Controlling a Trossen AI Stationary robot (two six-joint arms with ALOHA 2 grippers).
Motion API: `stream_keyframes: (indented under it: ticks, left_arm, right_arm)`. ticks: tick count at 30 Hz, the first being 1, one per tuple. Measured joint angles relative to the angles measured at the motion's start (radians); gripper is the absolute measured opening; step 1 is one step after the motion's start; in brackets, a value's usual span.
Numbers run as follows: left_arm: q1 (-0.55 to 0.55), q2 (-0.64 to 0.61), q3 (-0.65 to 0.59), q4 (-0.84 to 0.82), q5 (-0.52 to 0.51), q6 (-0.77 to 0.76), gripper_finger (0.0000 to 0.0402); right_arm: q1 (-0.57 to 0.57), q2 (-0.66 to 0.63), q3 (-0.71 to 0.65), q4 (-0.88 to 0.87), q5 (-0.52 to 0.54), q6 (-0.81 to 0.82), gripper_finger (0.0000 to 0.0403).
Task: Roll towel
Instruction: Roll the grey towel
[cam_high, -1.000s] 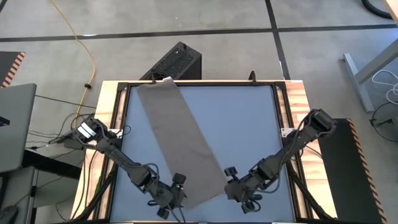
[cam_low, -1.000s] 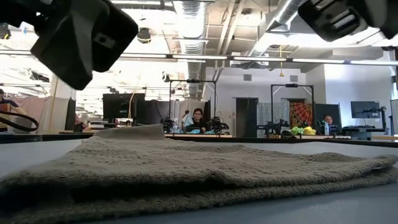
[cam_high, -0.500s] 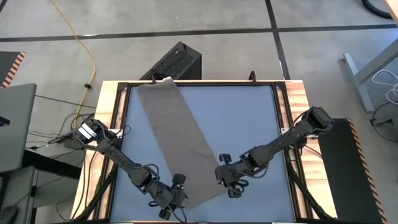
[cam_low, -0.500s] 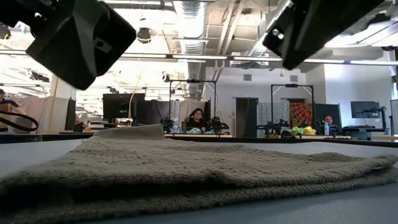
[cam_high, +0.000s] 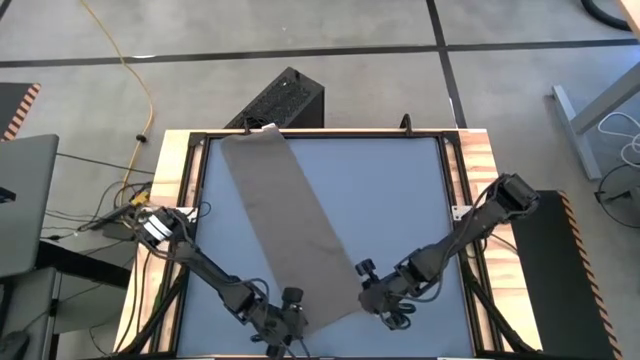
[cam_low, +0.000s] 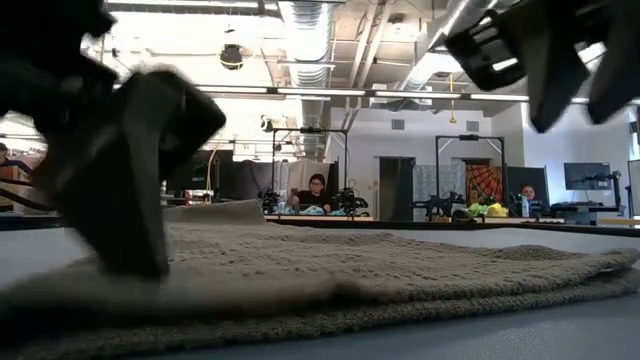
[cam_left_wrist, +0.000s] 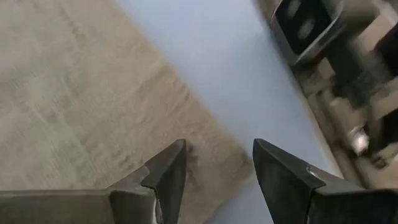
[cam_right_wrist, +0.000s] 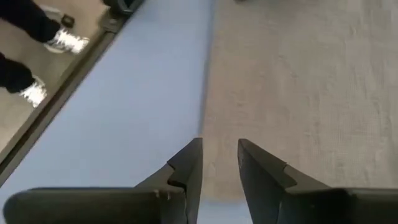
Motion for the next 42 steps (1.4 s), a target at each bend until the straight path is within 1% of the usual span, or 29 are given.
stream_keyframes:
  ticks: [2,5,7,13,17,20,22,25,29,33,34,38,42]
  left_arm:
    - [0.002,0.026,0.021,-0.006,-0.006,-0.002,0.0176]
    - [0.007,0.048,0.034,-0.025,0.015,-0.025,0.0176]
    - [0.008,0.059,0.034,-0.03,0.028,-0.048,0.0176]
    - [0.008,0.06,0.035,-0.046,0.02,-0.109,0.0176]
    - [0.006,0.061,0.035,-0.05,0.021,-0.151,0.0176]
    - [0.006,0.061,0.035,-0.059,0.02,-0.185,0.0172]
    - [0.006,0.062,0.034,-0.058,0.02,-0.208,0.0161]
    - [0.006,0.062,0.034,-0.059,0.021,-0.246,0.0133]
    - [0.003,0.062,0.032,-0.049,0.034,-0.338,0.0077]
    - [-0.018,0.065,0.031,-0.02,0.062,-0.395,0.0016]
    - [-0.021,0.066,0.031,-0.011,0.07,-0.406,0.0009]
    - [-0.031,0.068,0.03,0.023,0.072,-0.451,0.0004]
    - [-0.032,0.068,0.029,0.07,0.072,-0.48,0.0002]
  right_arm:
    - [0.015,0.0,0.0,0.005,0.0,-0.029,0.0136]
    - [0.034,0.01,0.002,0.013,0.0,-0.056,0.0151]
    - [0.036,0.017,0.002,-0.011,-0.001,-0.08,0.0163]
    - [0.034,0.1,0.002,-0.013,0.0,-0.1,0.0195]
    - [0.045,0.15,0.001,-0.025,-0.001,-0.1,0.02]
    - [0.056,0.184,0.001,-0.026,0.002,-0.095,0.0195]
    - [0.06,0.199,0.005,-0.028,0.021,-0.078,0.0187]
    - [0.06,0.222,0.006,-0.027,0.029,-0.028,0.017]
    - [0.061,0.235,0.006,-0.023,0.07,0.055,0.014]
    - [0.071,0.237,0.005,-0.025,0.112,0.096,0.0109]
    - [0.071,0.237,0.005,-0.024,0.113,0.105,0.0102]
    - [0.069,0.237,0.005,-0.02,0.103,0.13,0.0063]
    - [0.066,0.215,0.004,-0.021,0.018,0.145,0.0019]
